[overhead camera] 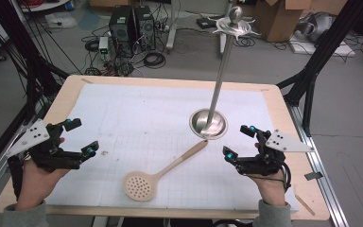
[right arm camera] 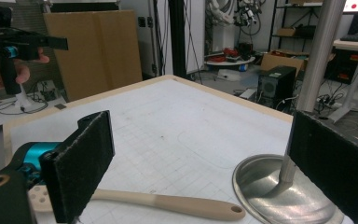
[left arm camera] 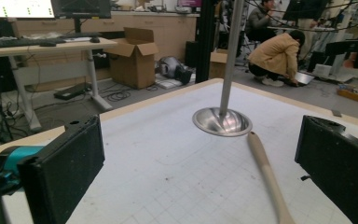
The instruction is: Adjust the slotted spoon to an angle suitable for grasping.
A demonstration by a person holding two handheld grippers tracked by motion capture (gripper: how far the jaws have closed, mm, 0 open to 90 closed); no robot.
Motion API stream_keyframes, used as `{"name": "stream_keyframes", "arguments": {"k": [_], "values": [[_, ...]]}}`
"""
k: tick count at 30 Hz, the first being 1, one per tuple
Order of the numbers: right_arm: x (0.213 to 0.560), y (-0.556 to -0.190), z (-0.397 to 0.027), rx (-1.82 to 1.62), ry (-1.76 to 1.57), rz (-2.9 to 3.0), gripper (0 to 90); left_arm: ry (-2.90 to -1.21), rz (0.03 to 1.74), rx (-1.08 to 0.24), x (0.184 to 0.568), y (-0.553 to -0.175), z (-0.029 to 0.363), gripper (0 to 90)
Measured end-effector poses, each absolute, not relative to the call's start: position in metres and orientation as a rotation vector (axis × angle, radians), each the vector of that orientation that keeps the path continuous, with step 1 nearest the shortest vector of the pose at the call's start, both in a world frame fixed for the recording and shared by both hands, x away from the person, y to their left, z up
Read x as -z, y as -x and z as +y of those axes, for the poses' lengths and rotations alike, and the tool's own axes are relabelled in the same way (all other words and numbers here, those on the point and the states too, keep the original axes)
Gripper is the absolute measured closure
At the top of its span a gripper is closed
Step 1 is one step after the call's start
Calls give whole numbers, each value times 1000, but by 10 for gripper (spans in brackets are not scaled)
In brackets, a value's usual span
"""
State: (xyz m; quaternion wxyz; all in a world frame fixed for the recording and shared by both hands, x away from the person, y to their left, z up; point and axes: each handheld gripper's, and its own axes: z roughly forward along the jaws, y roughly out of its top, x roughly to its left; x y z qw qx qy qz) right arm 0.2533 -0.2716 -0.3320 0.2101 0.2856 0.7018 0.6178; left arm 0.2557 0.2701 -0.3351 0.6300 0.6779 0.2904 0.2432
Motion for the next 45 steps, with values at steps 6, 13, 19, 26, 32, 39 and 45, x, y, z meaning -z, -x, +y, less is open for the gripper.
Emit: {"name": "stream_keyframes", "arguments": {"k": [6,13,19,26,32,39,45], "values": [[333,-254,-268,-1714,-796,1963,62,-1562,667,-553,335,-254,266,17],[337,-257,-260,-1705,-762,2029,180,-1574,688,-541,339,-257,266,17],[343,-261,-250,-1695,-778,2088,328,-1578,691,-539,340,-258,268,18],[351,-263,-240,-1694,-769,2105,554,-1580,696,-535,343,-257,268,18],[358,-269,-222,-1668,-755,2169,770,-1589,711,-541,346,-254,273,18],[366,-274,-206,-1644,-719,2234,859,-1586,718,-539,348,-253,276,18],[374,-277,-192,-1627,-681,2272,895,-1590,721,-542,348,-252,278,18]]}}
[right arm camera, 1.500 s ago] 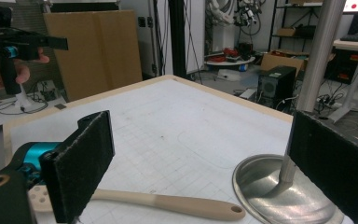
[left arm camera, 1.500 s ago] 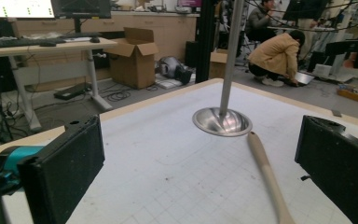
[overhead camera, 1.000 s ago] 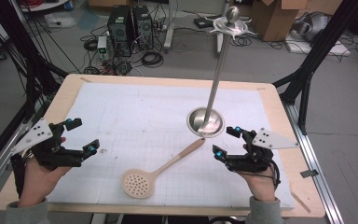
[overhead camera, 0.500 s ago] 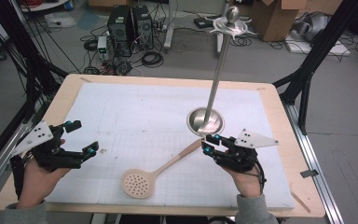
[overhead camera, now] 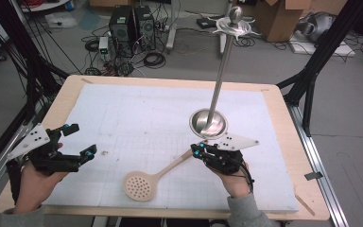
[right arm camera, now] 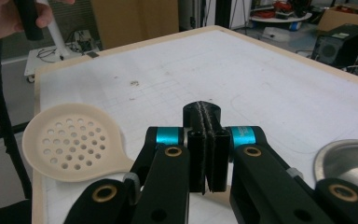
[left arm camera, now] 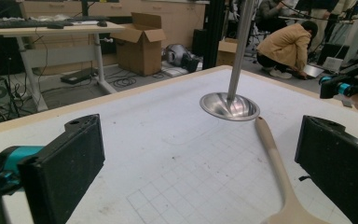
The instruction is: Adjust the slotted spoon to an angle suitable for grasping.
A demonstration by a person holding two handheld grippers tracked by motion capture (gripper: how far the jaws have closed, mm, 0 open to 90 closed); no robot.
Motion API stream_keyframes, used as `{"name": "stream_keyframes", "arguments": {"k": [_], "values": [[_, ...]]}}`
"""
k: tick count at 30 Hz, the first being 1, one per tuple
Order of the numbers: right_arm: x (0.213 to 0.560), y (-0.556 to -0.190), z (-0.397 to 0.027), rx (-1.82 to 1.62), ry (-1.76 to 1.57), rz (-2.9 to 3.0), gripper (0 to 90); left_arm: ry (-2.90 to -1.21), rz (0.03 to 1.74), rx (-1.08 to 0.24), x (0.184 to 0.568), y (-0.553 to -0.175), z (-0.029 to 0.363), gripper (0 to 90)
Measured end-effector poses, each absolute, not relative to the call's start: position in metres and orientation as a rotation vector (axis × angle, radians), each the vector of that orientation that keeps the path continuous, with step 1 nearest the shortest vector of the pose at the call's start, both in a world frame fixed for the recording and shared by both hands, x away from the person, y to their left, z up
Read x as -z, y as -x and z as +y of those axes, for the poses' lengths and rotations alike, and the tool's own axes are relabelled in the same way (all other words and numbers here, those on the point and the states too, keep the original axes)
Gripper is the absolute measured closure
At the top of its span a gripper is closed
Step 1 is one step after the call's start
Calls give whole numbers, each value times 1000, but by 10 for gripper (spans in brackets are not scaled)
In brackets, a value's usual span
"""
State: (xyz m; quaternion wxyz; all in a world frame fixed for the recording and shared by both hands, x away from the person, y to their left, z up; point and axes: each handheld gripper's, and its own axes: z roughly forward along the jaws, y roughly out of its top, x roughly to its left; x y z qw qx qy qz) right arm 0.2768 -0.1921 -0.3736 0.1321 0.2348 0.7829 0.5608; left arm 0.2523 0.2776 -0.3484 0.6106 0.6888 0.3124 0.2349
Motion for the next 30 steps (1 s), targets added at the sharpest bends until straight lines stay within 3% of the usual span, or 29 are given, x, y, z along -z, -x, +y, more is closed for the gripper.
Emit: {"name": "stream_keyframes", "arguments": {"k": [30], "values": [[423,-299,-122,-1500,-627,2508,898,-1623,754,-547,356,-243,285,18]]}}
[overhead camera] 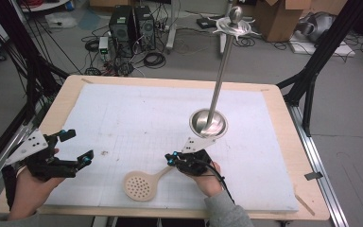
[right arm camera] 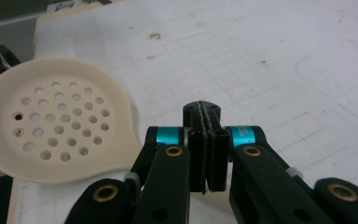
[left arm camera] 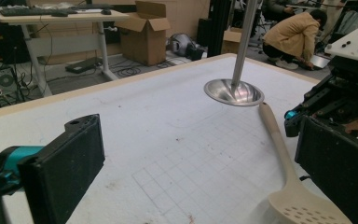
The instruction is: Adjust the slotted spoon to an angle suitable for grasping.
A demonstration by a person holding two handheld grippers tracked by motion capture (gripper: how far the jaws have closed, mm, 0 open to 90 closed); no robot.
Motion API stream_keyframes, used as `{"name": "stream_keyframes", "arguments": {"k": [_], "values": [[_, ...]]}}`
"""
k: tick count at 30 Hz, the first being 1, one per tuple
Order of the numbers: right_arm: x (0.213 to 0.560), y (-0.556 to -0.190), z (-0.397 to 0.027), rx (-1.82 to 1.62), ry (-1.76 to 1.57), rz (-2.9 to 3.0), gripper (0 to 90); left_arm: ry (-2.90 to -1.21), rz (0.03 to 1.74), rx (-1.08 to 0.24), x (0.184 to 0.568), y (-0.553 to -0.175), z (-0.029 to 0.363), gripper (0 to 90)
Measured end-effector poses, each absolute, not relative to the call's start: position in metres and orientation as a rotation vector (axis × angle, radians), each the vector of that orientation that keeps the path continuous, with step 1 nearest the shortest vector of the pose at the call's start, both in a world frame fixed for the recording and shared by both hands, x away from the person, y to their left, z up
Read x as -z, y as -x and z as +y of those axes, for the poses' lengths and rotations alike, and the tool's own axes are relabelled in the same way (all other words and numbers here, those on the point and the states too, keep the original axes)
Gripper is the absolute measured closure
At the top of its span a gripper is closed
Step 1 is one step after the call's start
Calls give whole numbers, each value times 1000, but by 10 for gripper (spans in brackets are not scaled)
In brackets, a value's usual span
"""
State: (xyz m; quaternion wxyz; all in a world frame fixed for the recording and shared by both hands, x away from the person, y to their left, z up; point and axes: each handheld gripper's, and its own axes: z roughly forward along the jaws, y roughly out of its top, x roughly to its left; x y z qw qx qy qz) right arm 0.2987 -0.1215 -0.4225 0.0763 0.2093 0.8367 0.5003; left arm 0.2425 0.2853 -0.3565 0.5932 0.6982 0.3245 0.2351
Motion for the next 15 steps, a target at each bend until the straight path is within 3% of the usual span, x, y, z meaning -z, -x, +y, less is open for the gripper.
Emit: {"name": "stream_keyframes", "arguments": {"k": [15], "values": [[444,-302,-98,-1404,-585,2611,898,-1632,762,-542,359,-241,287,18]]}}
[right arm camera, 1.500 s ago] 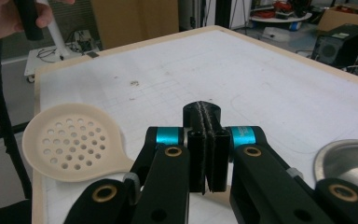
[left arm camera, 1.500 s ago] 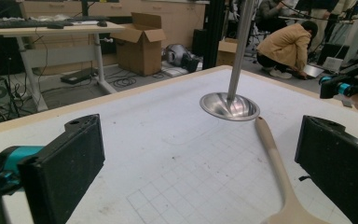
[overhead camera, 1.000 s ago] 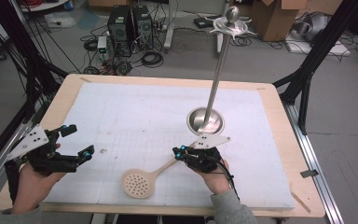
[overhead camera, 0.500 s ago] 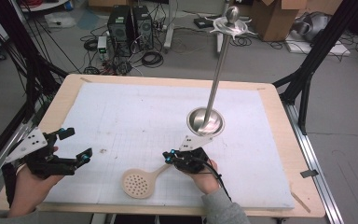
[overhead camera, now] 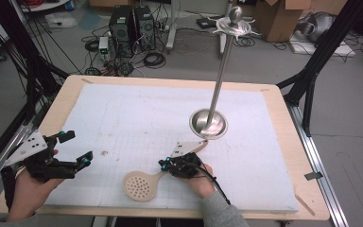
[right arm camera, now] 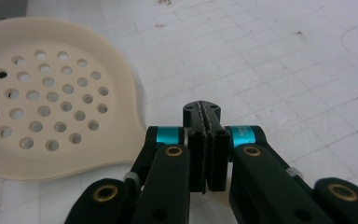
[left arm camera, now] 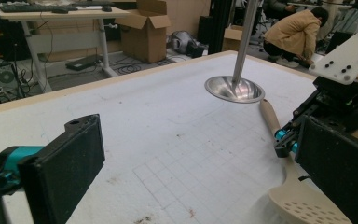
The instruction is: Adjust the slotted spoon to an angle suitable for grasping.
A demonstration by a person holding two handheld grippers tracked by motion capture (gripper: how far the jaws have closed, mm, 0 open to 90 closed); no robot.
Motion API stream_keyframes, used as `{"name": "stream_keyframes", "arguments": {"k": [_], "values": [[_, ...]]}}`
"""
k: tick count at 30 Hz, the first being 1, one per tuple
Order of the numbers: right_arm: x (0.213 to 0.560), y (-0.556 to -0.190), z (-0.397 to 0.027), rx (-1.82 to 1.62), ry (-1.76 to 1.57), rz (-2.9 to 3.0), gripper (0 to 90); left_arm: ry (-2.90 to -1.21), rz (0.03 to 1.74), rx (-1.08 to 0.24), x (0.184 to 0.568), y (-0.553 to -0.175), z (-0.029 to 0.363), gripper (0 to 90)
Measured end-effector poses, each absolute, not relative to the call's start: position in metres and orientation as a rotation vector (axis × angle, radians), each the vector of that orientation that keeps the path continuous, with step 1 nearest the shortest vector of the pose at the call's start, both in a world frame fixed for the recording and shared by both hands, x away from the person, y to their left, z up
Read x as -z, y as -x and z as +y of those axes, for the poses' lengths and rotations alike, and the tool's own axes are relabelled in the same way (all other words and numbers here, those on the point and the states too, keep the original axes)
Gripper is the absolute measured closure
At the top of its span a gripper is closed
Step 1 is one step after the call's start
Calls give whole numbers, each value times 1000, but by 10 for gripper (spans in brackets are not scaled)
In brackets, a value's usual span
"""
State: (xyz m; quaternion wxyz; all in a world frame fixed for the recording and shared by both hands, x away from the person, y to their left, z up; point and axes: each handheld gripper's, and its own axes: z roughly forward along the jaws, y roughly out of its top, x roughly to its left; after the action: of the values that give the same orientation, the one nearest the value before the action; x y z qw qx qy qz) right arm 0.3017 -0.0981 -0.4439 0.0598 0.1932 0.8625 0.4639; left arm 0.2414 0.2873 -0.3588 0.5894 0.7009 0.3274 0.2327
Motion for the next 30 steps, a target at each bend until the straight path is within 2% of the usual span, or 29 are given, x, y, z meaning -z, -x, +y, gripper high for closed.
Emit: {"name": "stream_keyframes", "arguments": {"k": [16,30], "values": [[447,-296,-83,-1351,-545,2664,899,-1643,771,-532,362,-243,287,18],[448,-296,-91,-1364,-570,2697,900,-1644,779,-522,364,-244,288,19]]}}
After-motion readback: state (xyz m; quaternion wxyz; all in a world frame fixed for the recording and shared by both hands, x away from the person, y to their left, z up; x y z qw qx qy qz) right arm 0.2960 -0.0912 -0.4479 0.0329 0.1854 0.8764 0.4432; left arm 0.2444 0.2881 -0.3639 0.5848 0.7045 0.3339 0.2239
